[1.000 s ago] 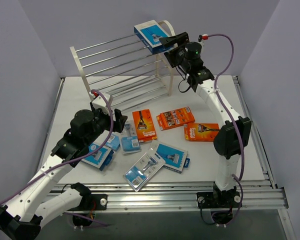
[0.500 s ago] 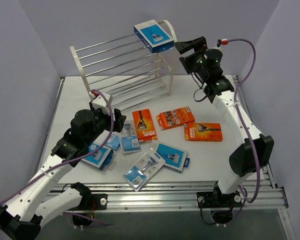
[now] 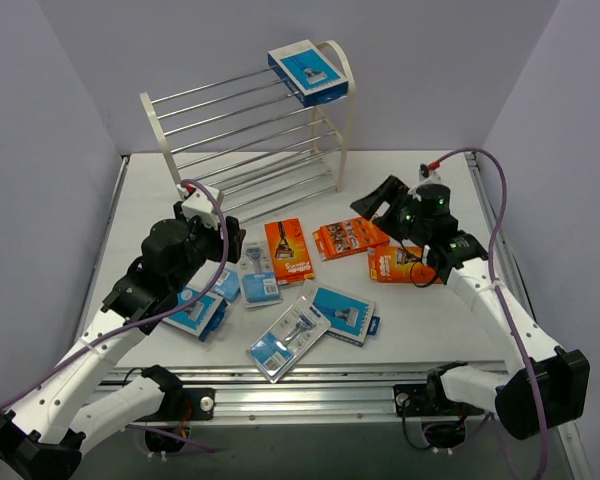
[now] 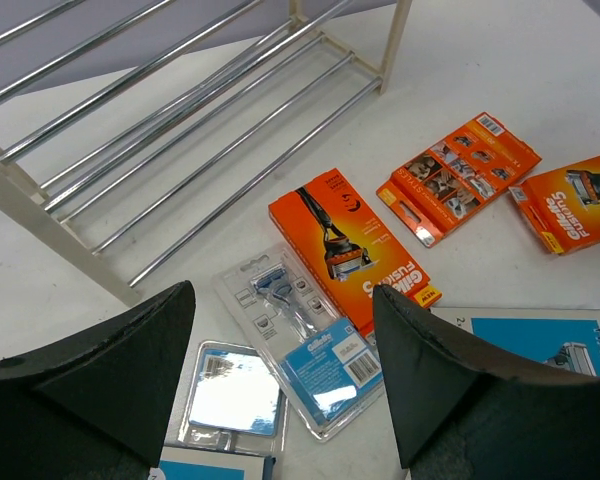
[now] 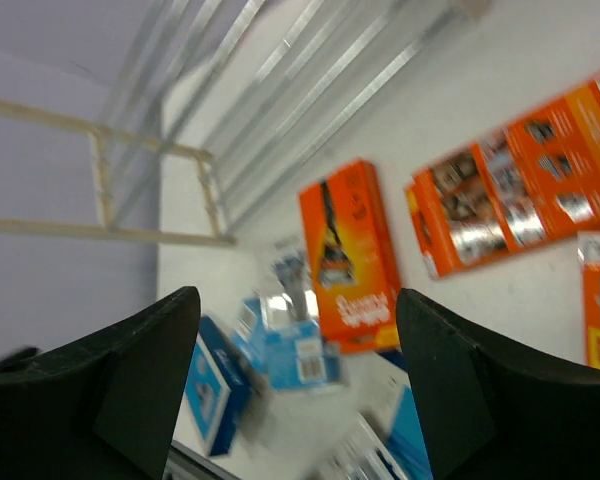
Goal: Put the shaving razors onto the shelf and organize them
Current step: Grab a shaving razor with the right arm, then pass the shaving razor from the right arm to the left, then place the shaving razor onto shelf
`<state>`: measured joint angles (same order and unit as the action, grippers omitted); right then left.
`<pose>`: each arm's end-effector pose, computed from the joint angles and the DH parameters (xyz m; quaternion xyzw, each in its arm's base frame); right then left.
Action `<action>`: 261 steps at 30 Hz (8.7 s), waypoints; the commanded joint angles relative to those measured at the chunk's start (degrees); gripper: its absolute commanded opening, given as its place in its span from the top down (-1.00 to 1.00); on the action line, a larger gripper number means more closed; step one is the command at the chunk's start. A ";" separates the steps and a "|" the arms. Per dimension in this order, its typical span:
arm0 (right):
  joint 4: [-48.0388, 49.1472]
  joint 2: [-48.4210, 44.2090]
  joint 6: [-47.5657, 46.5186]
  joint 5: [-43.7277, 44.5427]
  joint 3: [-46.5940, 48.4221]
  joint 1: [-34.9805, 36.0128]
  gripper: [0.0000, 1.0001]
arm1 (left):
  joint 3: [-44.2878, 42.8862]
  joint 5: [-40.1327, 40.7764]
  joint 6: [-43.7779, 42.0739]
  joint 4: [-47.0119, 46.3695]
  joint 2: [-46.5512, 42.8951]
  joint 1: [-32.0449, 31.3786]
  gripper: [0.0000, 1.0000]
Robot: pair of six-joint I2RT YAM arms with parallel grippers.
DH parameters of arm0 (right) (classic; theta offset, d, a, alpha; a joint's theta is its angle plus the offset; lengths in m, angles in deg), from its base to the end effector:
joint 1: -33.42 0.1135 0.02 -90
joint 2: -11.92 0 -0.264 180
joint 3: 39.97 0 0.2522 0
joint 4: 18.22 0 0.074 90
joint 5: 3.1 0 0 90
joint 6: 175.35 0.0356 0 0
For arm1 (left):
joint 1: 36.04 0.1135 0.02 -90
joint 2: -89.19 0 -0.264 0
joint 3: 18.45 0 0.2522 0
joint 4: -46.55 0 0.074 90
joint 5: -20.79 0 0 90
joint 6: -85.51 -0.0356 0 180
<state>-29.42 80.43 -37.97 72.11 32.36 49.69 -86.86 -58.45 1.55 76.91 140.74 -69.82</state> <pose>0.2686 0.0879 0.3620 0.1179 0.7404 0.4274 0.5052 0.1726 -0.1074 0.3680 0.1311 0.7730 -0.1407 0.6046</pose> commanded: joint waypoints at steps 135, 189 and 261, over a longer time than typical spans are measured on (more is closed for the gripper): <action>-5.56 -14.99 14.23 12.32 -7.24 8.60 1.00 | -5.29 -7.06 18.87 3.87 -2.15 -0.23 -0.89; 6.04 -18.85 25.49 20.67 -14.00 25.30 1.00 | 16.86 -12.88 59.87 -35.77 4.18 -5.24 -0.37; -1.27 -19.48 6.06 2.17 -16.11 2.02 -0.24 | -68.81 -32.82 51.08 0.98 44.50 24.99 0.95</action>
<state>-34.33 59.84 -29.78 82.10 16.34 55.20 -149.07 -87.65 47.93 83.51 181.79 -45.29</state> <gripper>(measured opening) 0.618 0.445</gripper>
